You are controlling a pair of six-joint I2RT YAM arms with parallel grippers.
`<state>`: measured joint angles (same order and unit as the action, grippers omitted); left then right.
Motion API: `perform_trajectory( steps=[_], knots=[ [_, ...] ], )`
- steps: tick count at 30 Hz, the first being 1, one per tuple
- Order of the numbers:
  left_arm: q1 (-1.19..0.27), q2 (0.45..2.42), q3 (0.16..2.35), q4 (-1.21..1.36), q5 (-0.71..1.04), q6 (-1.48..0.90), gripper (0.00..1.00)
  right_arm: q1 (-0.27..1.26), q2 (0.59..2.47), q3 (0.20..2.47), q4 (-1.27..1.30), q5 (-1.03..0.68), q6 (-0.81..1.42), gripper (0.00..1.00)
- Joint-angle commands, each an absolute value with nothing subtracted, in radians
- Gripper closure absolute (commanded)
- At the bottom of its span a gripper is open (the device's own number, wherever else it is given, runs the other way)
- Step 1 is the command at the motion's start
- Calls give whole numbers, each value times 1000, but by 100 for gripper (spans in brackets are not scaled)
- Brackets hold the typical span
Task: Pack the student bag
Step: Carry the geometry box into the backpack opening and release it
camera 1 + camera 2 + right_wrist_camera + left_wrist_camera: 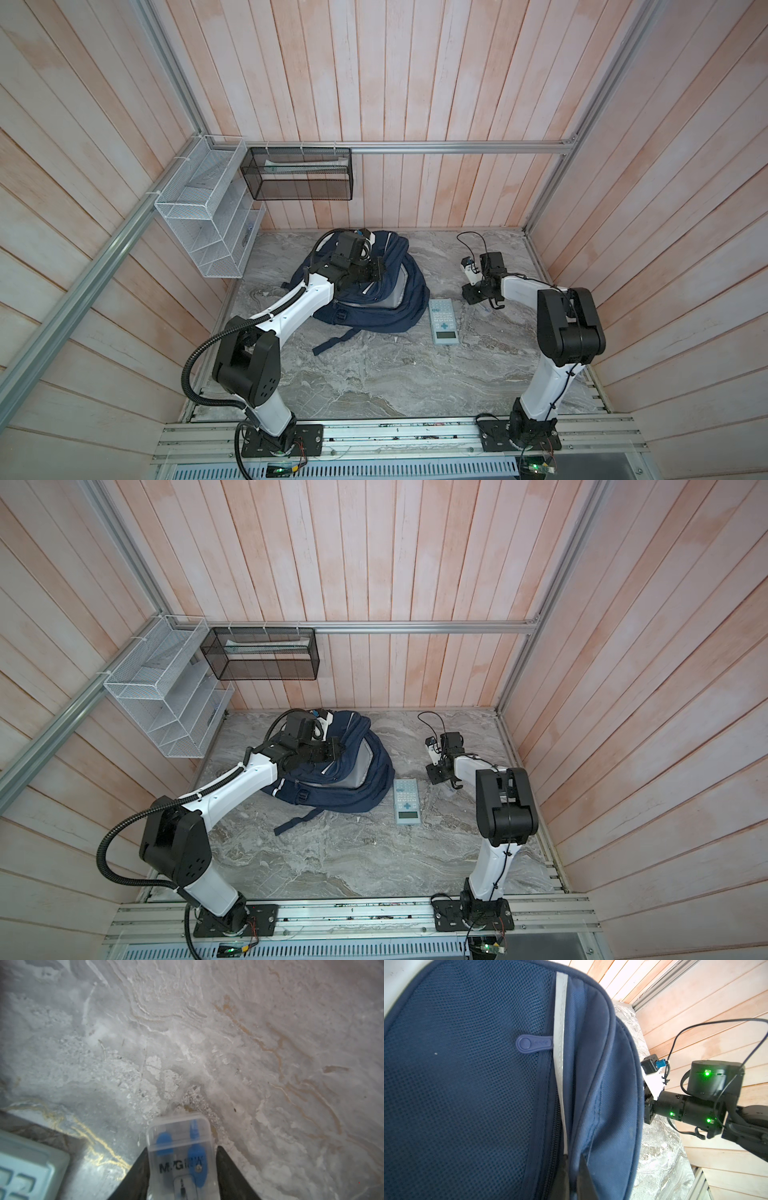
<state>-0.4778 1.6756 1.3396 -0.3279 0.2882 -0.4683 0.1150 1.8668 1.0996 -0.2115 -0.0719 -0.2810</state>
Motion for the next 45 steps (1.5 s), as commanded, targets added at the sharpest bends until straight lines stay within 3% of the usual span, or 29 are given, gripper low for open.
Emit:
perform_trajectory(
  steps=[1,6,13,17,24,29,30,32,35,37,45],
  knots=[
    [-483,1646,1332,-290,337,-477,100,119,1798,1040,-243,-49,-222,63],
    [-483,1643,1338,-299,325,-475,100,167,1615,1023,-260,-88,-172,66],
    [-481,1608,1349,-318,311,-475,100,435,1506,1030,-190,-182,-29,67],
    [-472,1582,1365,-339,299,-478,100,541,1584,1087,-22,-273,124,67],
    [-472,1534,1384,-357,304,-480,100,557,1868,1314,147,-423,491,65],
    [-472,1533,1379,-359,308,-484,100,616,2048,1509,173,-387,612,65],
    [-472,1533,1377,-357,310,-485,100,631,2069,1529,186,-373,633,63],
    [-472,1535,1373,-353,309,-488,100,657,2107,1568,223,-371,691,43],
    [-472,1534,1371,-359,309,-485,100,657,2097,1559,230,-360,723,27],
    [-472,1526,1362,-358,303,-485,100,645,2039,1487,259,-331,712,10],
    [-471,1526,1313,-322,282,-497,99,589,1705,1079,231,-188,600,8]
  ],
)
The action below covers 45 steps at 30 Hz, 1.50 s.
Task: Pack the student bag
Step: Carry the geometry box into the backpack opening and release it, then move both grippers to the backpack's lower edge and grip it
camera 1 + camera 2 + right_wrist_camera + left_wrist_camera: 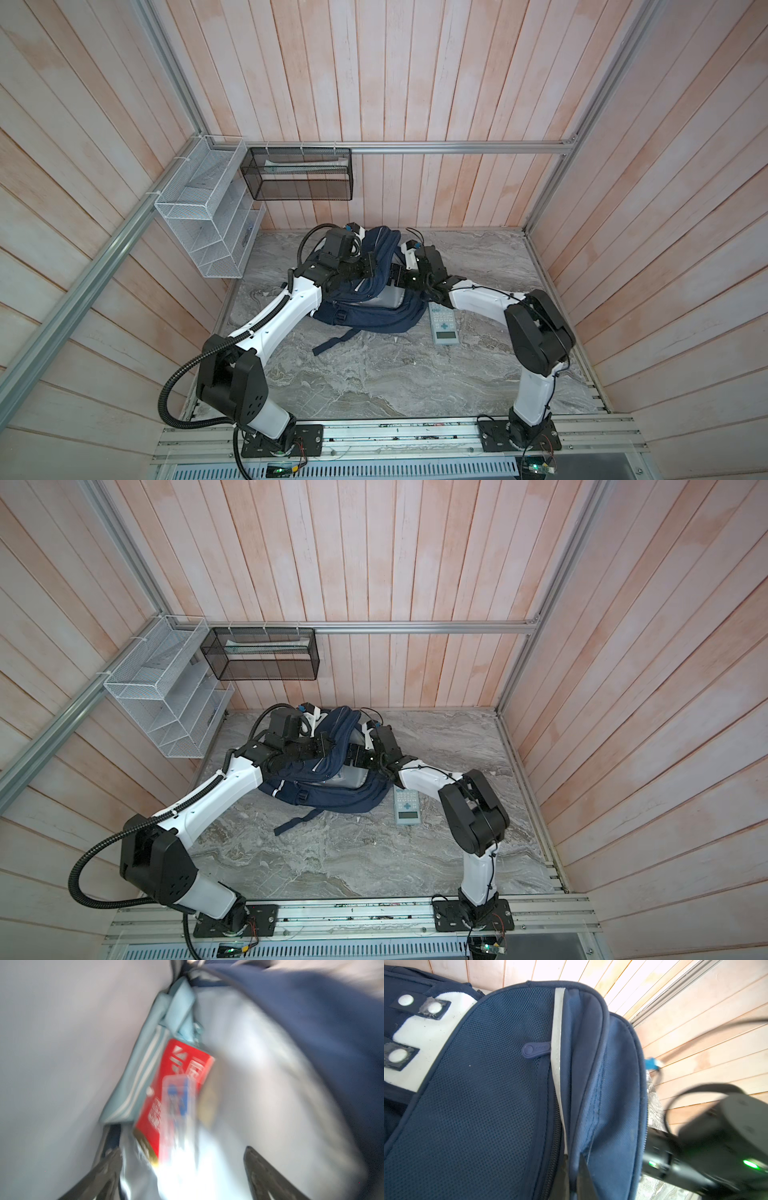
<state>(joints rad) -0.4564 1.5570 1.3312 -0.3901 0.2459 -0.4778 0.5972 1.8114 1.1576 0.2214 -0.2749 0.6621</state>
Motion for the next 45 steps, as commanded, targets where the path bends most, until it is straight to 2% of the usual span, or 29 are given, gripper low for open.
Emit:
perform_trajectory(
  steps=[1,2,4,6,8,11,14,16,19,23,27,31,34,38,39,41,42,45],
  knots=[
    [-471,1527,1300,-309,288,-505,97,594,1655,1033,215,-150,563,7],
    [-471,1525,1287,-295,296,-506,92,602,1611,989,206,-98,525,2],
    [-471,1518,1262,-271,303,-517,83,615,1513,922,173,-9,462,2],
    [-470,1505,1235,-251,309,-526,75,614,1421,853,190,-37,362,2],
    [-469,1484,1212,-247,304,-538,56,606,1338,735,281,-24,378,2],
    [-454,1434,1149,-241,295,-569,25,562,1300,678,306,-226,386,3],
    [-385,1346,1018,-200,314,-656,12,612,1309,697,234,-215,366,11],
    [-307,1281,904,-130,377,-724,10,700,1306,686,233,-104,378,13],
    [-178,1191,715,-18,461,-810,12,866,1310,661,288,98,422,19],
    [-85,1106,596,-5,409,-823,15,1050,1420,715,362,248,467,27],
    [-41,1159,542,165,408,-856,19,1120,1638,863,433,278,462,31],
    [-33,1324,624,217,336,-782,25,1136,1845,1086,382,239,394,38],
    [-27,1444,693,225,382,-751,41,1128,1924,1155,408,222,381,43],
    [-29,1497,723,221,401,-756,51,1099,1982,1178,462,197,391,43],
    [-32,1497,723,227,399,-757,62,1096,1997,1181,470,199,397,42],
    [-32,1505,736,219,431,-766,94,1092,2033,1211,467,212,386,37],
    [-32,1505,742,209,454,-771,100,1092,2050,1228,465,234,374,34],
    [-46,1452,723,197,495,-811,100,1075,2108,1307,447,266,335,32]
  ],
)
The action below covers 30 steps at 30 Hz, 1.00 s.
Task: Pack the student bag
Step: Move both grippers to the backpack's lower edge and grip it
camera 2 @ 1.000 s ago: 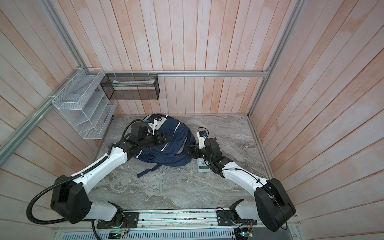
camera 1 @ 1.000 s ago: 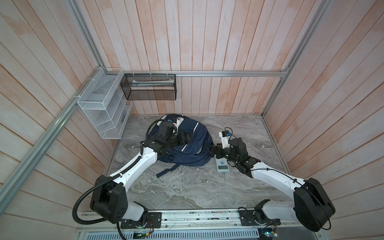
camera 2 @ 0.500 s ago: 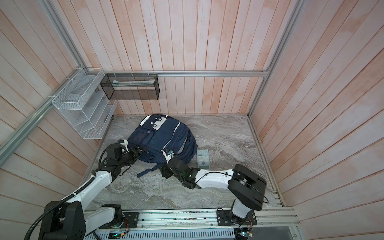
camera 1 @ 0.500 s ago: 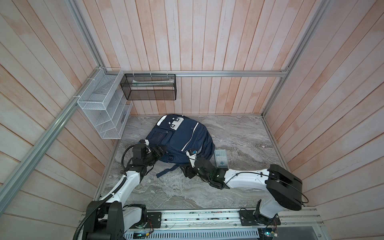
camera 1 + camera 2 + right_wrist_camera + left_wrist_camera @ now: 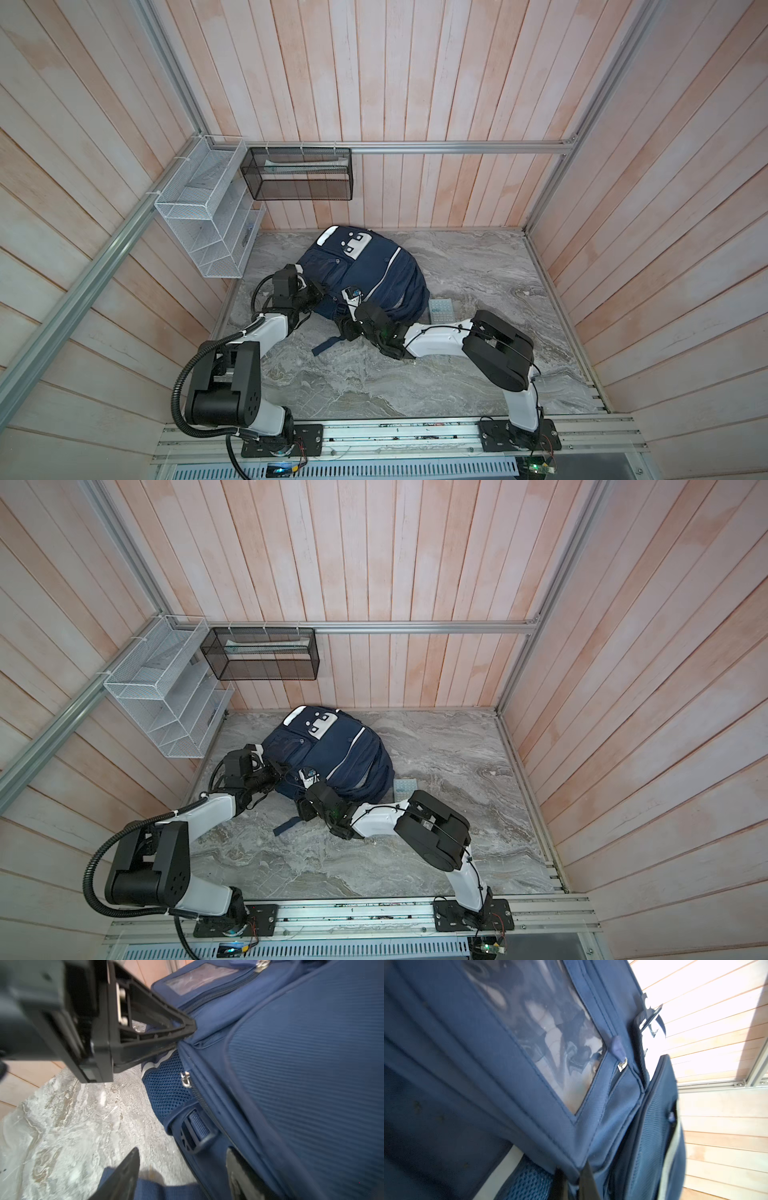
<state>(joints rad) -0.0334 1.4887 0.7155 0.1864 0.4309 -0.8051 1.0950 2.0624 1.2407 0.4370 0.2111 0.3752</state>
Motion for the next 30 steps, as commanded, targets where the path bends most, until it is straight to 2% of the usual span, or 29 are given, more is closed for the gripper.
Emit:
perform_trajectory(
  steps=[1,4,7,12,15,16,25,30],
  knots=[
    [-57,1423,710,197,501,-830,100,1063,2124,1337,438,260,334,32],
    [-94,1362,679,166,516,-859,100,1040,2151,1388,441,283,337,32],
    [-121,1337,634,194,558,-897,100,1026,2172,1427,460,294,332,37],
    [-143,1318,579,219,586,-928,100,1002,2185,1448,486,318,309,63],
    [-141,1283,585,157,565,-899,100,996,2133,1360,540,311,304,94],
    [-140,1272,587,142,555,-889,100,996,2116,1339,535,306,294,100],
    [-50,1276,597,121,578,-853,100,974,1884,1024,516,204,283,100],
    [-37,1282,631,90,560,-824,100,928,1808,945,408,96,289,100]
  ],
)
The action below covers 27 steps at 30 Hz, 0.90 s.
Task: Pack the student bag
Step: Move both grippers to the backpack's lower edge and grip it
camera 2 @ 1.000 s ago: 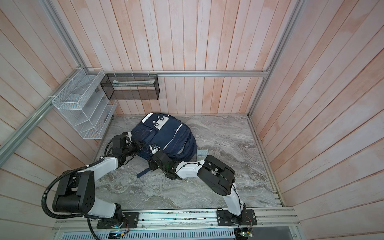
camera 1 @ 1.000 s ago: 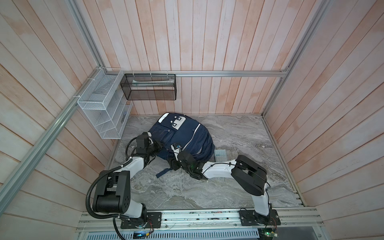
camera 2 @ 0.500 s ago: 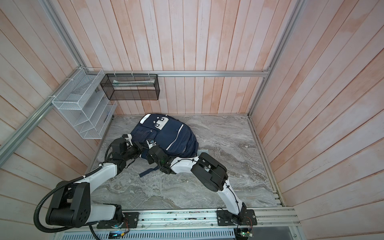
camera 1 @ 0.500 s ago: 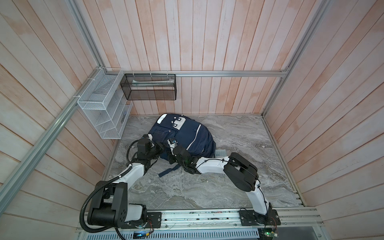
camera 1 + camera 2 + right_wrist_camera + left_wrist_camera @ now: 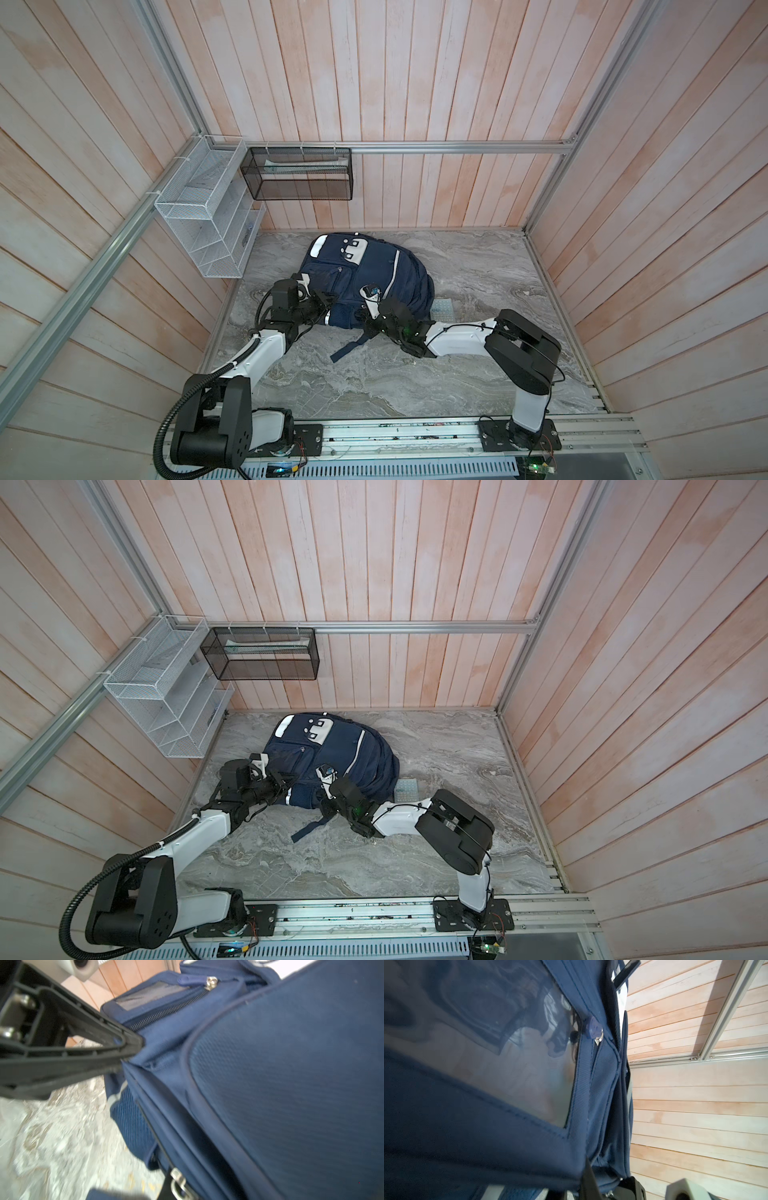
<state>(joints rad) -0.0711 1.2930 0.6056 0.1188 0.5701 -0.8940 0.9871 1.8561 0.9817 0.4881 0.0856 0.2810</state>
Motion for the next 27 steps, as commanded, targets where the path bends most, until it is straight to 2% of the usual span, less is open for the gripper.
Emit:
perform_trajectory(
  steps=[1,9,13,16,19,22,23,24,27],
  knots=[
    [-37,1284,636,90,560,-821,100,921,1794,931,384,106,290,100],
    [-19,1293,664,57,535,-792,100,774,1640,747,308,67,260,100],
    [-25,1348,641,182,576,-844,100,648,1595,723,243,-63,204,100],
    [-23,1402,685,196,548,-842,100,732,1616,798,126,8,113,100],
    [-16,1466,793,176,504,-814,100,821,1642,851,104,-93,162,100],
    [-8,1541,910,162,500,-799,100,940,1662,885,202,-144,246,100],
    [-5,1557,942,151,506,-795,98,983,1690,915,231,-139,273,100],
    [-3,1559,959,137,509,-789,92,1009,1721,960,243,-145,290,100],
    [3,1479,941,65,469,-750,69,1032,1845,1099,265,-188,344,100]
  ],
)
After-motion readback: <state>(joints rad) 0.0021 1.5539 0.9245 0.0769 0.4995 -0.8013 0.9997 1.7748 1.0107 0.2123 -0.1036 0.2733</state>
